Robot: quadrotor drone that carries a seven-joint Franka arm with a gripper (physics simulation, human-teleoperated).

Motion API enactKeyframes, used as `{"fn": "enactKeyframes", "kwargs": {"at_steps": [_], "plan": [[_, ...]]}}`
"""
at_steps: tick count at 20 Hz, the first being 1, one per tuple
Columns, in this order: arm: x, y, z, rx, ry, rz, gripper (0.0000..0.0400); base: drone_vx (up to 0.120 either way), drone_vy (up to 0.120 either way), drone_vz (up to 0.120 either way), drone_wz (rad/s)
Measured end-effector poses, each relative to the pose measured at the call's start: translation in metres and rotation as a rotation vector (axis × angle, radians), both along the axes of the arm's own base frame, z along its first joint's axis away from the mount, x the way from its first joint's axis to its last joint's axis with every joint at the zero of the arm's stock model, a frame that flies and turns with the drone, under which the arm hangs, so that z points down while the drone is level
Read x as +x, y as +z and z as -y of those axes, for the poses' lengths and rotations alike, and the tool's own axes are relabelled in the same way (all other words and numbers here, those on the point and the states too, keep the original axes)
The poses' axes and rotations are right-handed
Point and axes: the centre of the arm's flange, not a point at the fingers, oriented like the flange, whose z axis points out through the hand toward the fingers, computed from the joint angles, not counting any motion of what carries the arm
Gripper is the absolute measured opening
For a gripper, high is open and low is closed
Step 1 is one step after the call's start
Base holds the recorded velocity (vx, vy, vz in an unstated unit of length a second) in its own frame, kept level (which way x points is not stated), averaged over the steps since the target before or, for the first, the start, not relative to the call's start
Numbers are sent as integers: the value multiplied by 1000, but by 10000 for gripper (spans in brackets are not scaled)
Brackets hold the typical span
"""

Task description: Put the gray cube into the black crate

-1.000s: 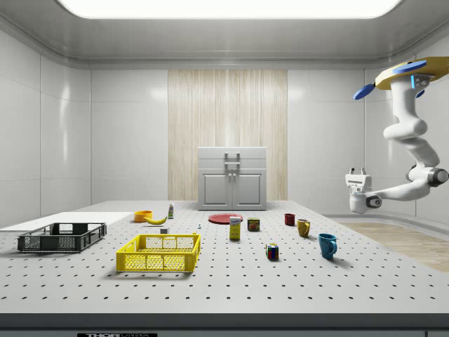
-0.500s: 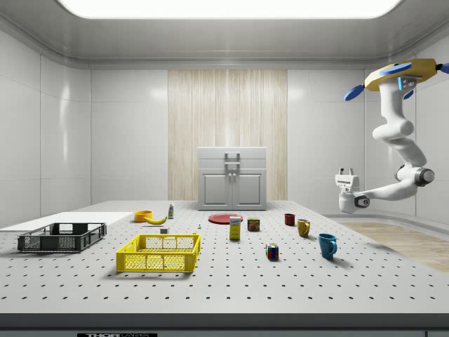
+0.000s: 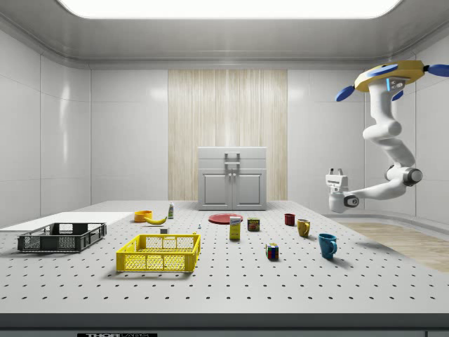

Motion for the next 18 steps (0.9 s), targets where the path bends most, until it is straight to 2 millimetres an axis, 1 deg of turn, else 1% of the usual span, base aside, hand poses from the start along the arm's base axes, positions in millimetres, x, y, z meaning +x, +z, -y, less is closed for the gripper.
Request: {"fn": "enactKeyframes", "kwargs": {"at_steps": [11,18], "plan": [[-1,0,-2,-24,-1,8,400,120,0,0,0],[-1,0,-9,-88,-2,14,400,120,0,0,0]]}}
